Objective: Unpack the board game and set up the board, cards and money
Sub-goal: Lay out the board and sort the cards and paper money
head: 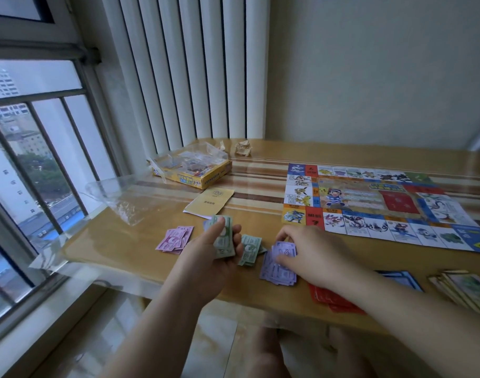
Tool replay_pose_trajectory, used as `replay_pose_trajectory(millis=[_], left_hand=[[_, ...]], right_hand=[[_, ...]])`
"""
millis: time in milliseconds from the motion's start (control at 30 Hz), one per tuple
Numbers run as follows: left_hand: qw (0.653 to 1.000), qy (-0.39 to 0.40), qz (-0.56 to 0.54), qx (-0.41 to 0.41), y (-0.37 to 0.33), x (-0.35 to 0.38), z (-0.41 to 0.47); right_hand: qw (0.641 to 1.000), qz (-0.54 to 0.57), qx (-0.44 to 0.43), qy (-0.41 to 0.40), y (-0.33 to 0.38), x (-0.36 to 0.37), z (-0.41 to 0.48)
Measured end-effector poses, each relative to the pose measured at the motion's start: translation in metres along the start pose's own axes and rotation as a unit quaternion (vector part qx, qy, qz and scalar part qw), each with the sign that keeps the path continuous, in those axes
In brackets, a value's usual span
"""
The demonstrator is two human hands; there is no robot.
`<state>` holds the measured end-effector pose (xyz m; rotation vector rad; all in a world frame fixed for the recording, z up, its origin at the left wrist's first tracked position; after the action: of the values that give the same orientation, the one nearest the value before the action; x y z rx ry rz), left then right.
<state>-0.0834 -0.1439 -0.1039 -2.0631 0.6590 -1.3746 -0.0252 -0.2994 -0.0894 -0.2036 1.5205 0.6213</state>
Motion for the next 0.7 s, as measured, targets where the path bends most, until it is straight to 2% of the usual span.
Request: replay_pose_trajectory(millis=[100,167,233,300,400,567,700], left_hand=[[1.0,0.009,-0.012,-0.018,0.001,0.001,0.0],[0.999,0.034,-0.02,-0.033,0.002,0.005,-0.002],[0.997,0.057,-0.021,-0.038,0.003,0.007,-0.005],[0.997,0.073,-0.002,-0.032,0.004,0.009,-0.007],[0.994,0.104,0.036,-0.019,0.006,0.014,-0.007],[0.983,0.111,0.146,0.026,0.006,0.015,-0.009],[0.985,0.095,0.141,0.017,0.005,0.01,-0.01]], right_hand=[[0.999,-0.044,-0.027,-0.016,-0.002,-0.002,0.005],[0.999,-0.022,-0.027,-0.029,-0.004,-0.004,0.009],[0.994,0.08,-0.026,-0.068,-0.005,-0.015,0.013],[0.973,0.207,-0.037,-0.093,-0.002,-0.028,0.018],[0.957,0.284,-0.047,-0.043,0.011,-0.038,0.022],[0.958,0.283,-0.01,0.046,0.019,-0.03,0.023],[0.957,0.283,0.001,0.071,0.019,-0.03,0.026]])
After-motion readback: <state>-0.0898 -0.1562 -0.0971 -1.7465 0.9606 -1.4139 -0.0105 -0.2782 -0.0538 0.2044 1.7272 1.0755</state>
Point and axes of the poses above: each hand's wrist, its own z-axis towards the middle knuckle, its own x-axis out of the palm, y = z × x, the point moved 3 cm from there along z, towards the middle knuckle, and after that the axes turned 3 degrees about y, right-handed, at the moved point
